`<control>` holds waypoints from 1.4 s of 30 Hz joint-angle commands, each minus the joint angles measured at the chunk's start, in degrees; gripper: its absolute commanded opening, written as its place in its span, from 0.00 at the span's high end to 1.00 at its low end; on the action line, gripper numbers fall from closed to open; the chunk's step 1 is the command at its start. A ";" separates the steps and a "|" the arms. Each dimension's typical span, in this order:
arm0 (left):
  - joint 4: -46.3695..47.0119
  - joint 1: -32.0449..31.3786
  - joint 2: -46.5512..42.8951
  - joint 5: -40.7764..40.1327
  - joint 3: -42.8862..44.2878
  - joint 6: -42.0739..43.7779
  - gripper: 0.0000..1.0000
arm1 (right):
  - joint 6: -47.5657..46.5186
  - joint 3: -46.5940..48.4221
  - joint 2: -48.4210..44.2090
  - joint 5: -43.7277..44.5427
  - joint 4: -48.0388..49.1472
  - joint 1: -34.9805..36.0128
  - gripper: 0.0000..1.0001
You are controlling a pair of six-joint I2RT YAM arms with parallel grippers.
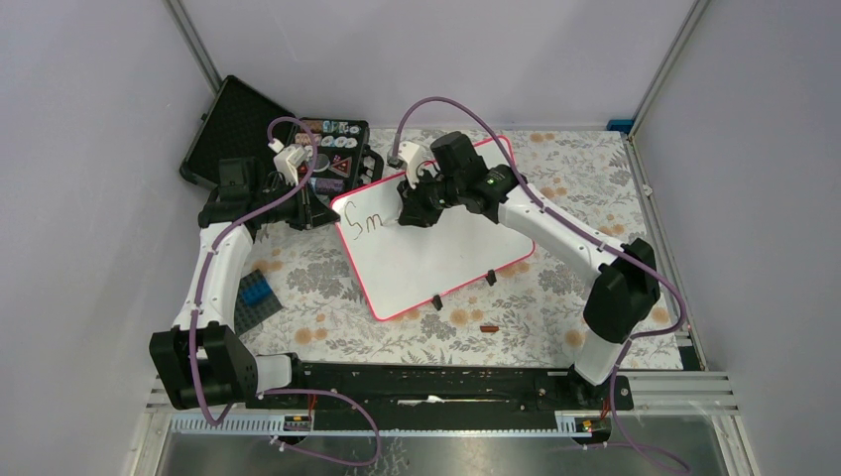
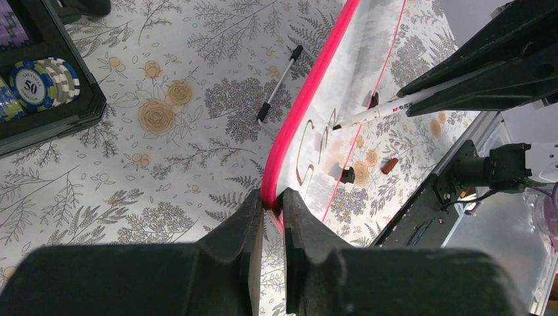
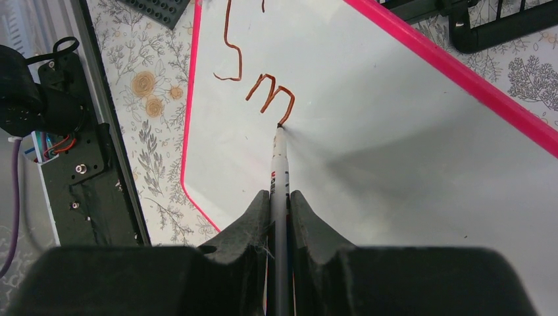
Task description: Write a sentence on the whiteboard
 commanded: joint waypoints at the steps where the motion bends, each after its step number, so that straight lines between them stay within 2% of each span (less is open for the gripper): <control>1: 3.28 0.20 -1.95 -0.09 0.44 1.77 1.00 | -1.04 1.00 -3.65 0.07 -0.33 -0.47 1.00; 29: 3.28 0.19 -2.05 0.04 0.26 1.94 1.00 | 0.94 4.45 -0.87 -0.86 1.50 -1.25 1.00; 42: 3.28 0.19 -2.04 -0.21 0.37 1.83 1.00 | -0.40 3.97 -0.20 2.30 1.32 -1.27 1.00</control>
